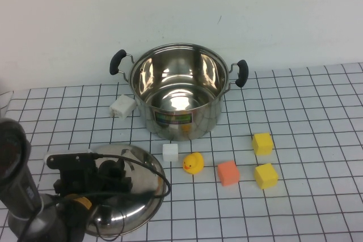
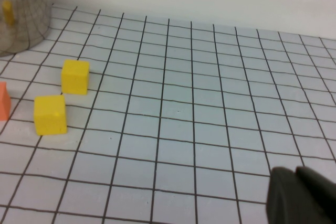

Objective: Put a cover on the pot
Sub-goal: Pick up the pot lid

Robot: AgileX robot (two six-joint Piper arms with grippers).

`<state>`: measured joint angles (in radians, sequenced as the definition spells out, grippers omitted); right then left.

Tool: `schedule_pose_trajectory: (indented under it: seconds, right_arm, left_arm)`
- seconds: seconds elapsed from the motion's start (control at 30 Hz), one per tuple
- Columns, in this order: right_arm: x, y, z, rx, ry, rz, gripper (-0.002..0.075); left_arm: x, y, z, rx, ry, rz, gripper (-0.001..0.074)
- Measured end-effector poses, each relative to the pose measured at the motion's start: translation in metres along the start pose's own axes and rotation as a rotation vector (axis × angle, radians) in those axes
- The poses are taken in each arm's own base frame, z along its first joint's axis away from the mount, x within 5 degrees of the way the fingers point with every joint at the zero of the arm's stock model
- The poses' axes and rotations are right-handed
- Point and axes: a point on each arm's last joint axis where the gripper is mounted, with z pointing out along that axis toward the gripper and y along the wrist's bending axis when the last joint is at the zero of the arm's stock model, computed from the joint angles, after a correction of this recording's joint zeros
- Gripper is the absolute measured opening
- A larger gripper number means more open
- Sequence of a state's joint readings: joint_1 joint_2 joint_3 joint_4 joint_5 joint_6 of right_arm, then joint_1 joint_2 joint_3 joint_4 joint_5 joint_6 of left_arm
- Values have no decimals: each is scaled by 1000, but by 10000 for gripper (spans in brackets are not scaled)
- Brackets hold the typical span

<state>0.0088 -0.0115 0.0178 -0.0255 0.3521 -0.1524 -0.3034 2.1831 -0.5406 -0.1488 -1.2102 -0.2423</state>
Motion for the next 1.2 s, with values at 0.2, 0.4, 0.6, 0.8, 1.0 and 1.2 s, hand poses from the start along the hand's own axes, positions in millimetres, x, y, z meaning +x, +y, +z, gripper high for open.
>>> schedule_pose_trajectory:
  seconds: [0.2,0.4,0.6,0.8,1.0,1.2]
  right_arm:
    - [0,0,0,0,0,0,9]
    - [0,0,0,0,0,0,9]
    - [0,0,0,0,0,0,9]
    - [0,0,0,0,0,0,9]
    - [0,0,0,0,0,0,9]
    - [0,0,0,0,0,0,9]
  left_arm:
    - [1,-3,2,21,-17,8,313]
    - [1,-4,2,24,-19,11,313]
    - [-7,-1,-12,-16,7,-3,312]
    - [-41,-4,-40,-39,-64,24,312]
    - [-92,-19,-63,43,-252,25,312]
    - [-162,-45,-70,117,-280,21,312]
